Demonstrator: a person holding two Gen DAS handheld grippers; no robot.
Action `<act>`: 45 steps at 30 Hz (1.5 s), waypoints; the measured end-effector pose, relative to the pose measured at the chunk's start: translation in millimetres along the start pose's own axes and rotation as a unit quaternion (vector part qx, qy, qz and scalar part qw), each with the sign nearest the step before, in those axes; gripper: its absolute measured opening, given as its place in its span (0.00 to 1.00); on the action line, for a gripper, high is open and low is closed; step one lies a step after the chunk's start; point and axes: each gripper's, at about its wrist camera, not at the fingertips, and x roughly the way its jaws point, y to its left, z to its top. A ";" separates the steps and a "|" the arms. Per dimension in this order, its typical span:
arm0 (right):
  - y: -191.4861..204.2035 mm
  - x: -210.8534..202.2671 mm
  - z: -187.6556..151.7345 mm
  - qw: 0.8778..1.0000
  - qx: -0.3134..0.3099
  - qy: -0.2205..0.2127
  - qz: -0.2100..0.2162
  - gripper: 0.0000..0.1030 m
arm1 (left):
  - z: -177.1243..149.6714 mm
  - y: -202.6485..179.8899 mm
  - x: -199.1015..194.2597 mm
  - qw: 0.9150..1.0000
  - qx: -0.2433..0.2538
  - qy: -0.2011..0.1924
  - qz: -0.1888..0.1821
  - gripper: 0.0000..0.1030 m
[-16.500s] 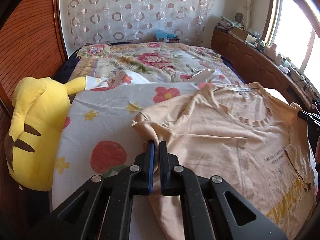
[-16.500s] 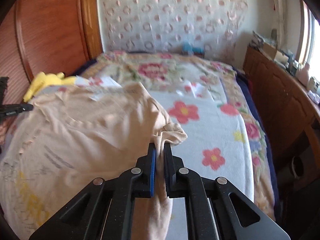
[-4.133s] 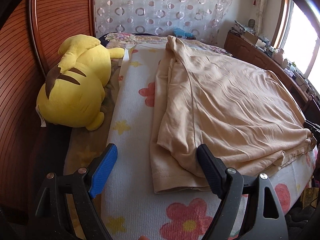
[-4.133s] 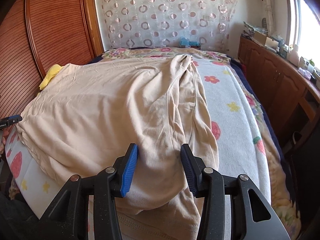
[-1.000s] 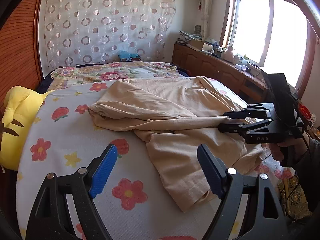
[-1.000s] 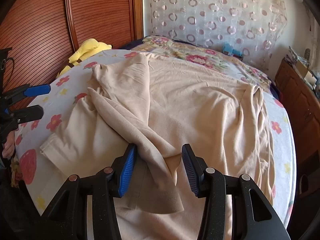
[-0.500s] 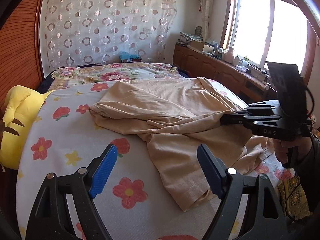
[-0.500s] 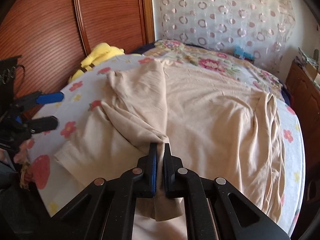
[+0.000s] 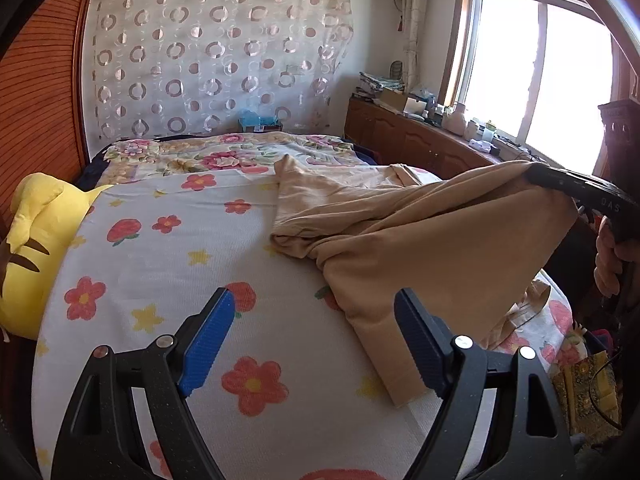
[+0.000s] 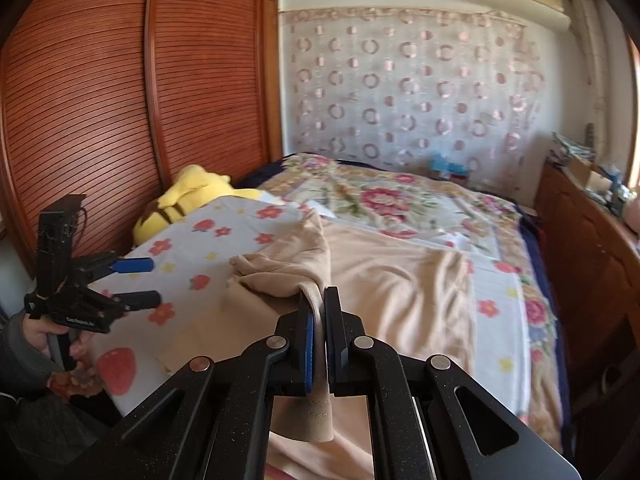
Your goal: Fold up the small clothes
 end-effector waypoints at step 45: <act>20.0 88.3 -3.4 0.997 -0.013 0.081 0.013 0.41 | -0.1 -2.9 -6.1 0.999 0.001 -0.027 0.016 0.80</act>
